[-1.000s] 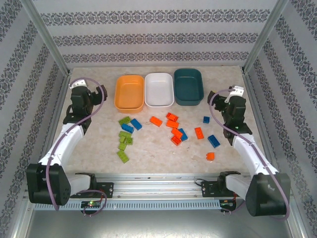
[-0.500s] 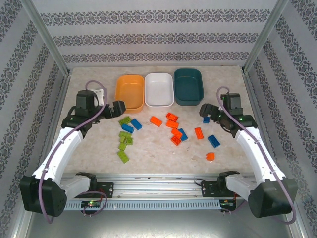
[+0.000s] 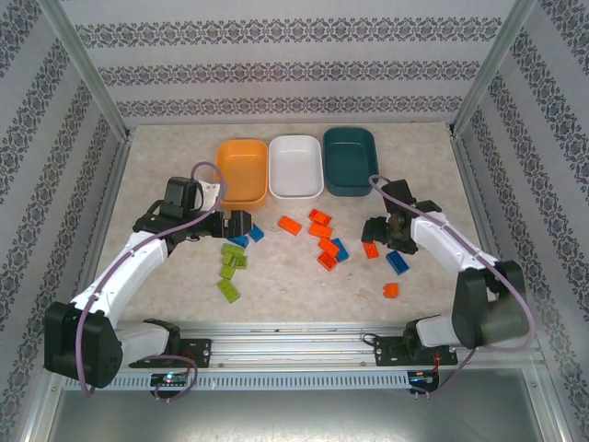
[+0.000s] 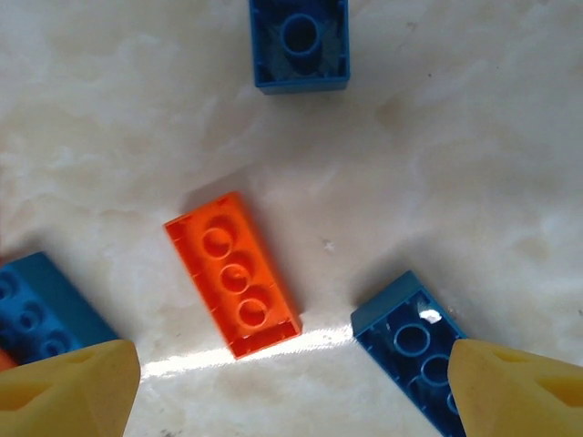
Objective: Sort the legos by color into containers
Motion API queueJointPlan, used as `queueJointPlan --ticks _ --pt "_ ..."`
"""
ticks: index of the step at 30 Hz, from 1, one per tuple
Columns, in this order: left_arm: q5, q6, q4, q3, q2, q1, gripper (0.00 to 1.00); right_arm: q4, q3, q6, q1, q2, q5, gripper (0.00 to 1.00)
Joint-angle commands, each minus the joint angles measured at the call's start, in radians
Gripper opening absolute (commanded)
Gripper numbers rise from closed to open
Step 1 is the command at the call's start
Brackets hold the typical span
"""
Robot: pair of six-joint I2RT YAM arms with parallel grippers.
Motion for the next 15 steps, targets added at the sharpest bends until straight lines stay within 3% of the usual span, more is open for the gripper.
queueJointPlan --ticks 1,11,15 --pt "0.005 0.043 -0.031 -0.012 -0.026 -0.023 1.00 0.041 0.053 -0.013 -0.014 0.052 0.035 0.85" --pt "-0.041 0.058 -0.038 -0.022 -0.057 -0.043 1.00 0.088 0.168 -0.039 -0.063 0.242 -0.009 0.66" --pt "-0.059 0.066 -0.044 -0.023 -0.061 -0.047 1.00 0.091 0.199 -0.035 -0.064 0.289 0.000 0.63"
